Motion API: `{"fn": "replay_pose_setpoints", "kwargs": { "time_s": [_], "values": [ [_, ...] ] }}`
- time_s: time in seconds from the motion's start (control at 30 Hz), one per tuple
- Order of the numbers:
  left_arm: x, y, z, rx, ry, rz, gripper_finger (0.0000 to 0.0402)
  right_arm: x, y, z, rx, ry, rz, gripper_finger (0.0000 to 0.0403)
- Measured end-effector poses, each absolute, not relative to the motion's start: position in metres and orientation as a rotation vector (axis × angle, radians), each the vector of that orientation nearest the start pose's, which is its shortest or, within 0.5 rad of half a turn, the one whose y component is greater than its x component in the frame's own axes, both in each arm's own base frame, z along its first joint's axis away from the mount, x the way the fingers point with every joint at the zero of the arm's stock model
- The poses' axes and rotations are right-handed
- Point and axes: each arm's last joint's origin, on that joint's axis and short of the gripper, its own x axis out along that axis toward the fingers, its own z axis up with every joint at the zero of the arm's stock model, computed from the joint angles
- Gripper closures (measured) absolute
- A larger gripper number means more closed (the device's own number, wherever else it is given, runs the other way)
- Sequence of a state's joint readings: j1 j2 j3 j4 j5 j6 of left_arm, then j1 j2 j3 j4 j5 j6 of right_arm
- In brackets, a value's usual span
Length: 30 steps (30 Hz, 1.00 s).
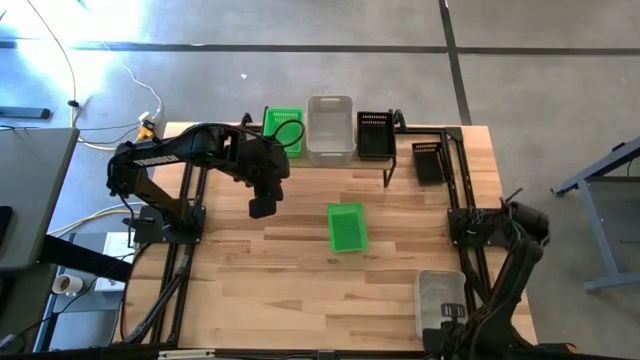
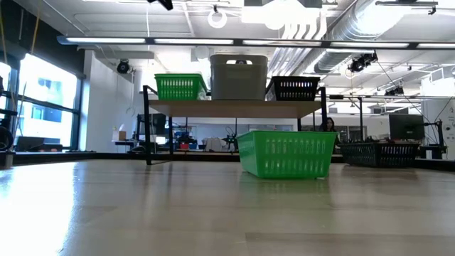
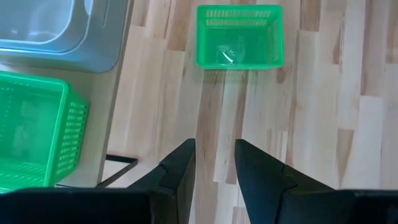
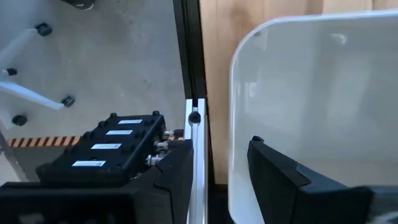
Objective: Stack baskets on shelf by color
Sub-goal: Stack the gray bin on the gray bin on the shelf
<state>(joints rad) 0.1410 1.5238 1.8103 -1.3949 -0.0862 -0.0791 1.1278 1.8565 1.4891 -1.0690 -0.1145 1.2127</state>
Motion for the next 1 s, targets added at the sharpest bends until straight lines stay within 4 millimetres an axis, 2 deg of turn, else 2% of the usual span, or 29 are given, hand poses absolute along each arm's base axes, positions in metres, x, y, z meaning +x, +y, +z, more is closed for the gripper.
{"fn": "replay_pose_setpoints", "kwargs": {
  "time_s": [0.77,0.87,1.0],
  "values": [
    [0.266,0.040,0.408,-0.136,1.096,0.273,0.0300,0.158,0.341,0.157,0.079,1.737,-0.098,0.0268],
    [0.266,0.040,0.408,-0.143,1.096,0.277,0.0300,0.157,0.342,0.153,0.077,1.753,-0.102,0.0296],
    [0.266,0.040,0.408,-0.143,1.096,0.277,0.0300,0.158,0.343,0.154,0.083,1.755,-0.096,0.0376]
  ]
}}
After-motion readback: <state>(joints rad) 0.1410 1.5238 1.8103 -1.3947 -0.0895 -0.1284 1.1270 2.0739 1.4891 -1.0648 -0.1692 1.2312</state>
